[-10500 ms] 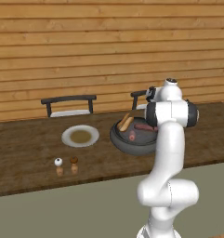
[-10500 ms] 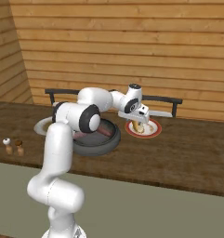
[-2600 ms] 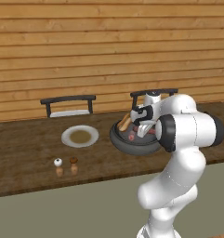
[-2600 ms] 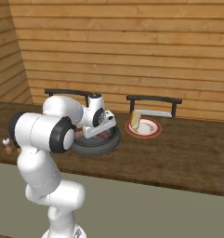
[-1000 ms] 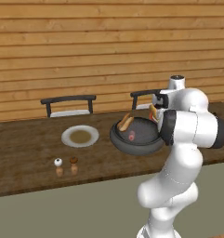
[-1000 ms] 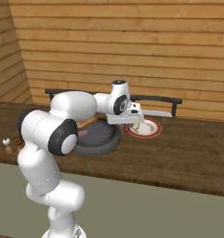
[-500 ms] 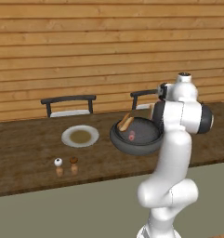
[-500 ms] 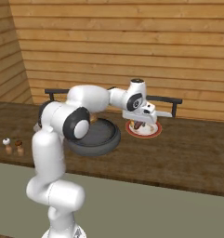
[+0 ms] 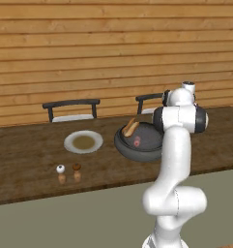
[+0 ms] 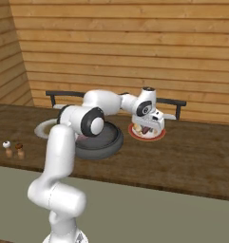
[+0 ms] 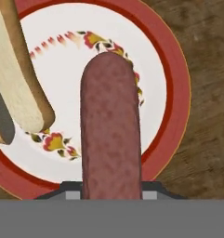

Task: Place one bun and one sausage from the bowl on each plate.

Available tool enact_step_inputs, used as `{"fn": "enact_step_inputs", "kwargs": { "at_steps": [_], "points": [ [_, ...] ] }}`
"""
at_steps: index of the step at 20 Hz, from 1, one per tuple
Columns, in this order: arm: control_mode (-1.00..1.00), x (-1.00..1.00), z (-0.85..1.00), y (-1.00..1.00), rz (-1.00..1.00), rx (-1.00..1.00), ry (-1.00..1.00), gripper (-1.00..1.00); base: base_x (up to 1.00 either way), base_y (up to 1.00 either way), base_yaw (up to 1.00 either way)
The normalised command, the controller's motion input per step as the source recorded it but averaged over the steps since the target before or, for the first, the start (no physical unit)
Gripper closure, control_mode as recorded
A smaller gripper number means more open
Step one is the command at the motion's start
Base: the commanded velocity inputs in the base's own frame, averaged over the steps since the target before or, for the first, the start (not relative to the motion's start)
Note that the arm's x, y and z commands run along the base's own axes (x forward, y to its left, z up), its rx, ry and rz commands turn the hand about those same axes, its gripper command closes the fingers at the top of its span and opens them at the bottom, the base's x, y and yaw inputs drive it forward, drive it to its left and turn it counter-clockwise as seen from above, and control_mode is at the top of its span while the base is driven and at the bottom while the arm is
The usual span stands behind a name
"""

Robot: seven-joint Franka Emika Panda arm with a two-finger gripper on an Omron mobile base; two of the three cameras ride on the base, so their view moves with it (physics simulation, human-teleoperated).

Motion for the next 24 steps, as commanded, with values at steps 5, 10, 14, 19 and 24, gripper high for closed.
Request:
{"fn": "enact_step_inputs", "kwargs": {
  "at_steps": [5,10,14,19,24],
  "points": [
    [-1.0,0.25,-0.33,0.0,-0.01,0.0,0.0,1.0,0.0,0.0,0.0],
    [-1.0,0.16,-0.18,0.0,0.0,0.0,0.0,1.0,0.0,0.0,0.0],
    [-1.0,0.06,-0.26,0.0,0.0,0.0,0.0,1.0,0.0,0.0,0.0],
    [-1.0,0.0,-0.03,0.0,0.0,0.0,0.0,1.0,0.0,0.0,0.0],
    [-1.0,0.0,0.0,0.0,0.0,0.0,0.0,-1.0,0.0,0.0,0.0]
  ]
}}
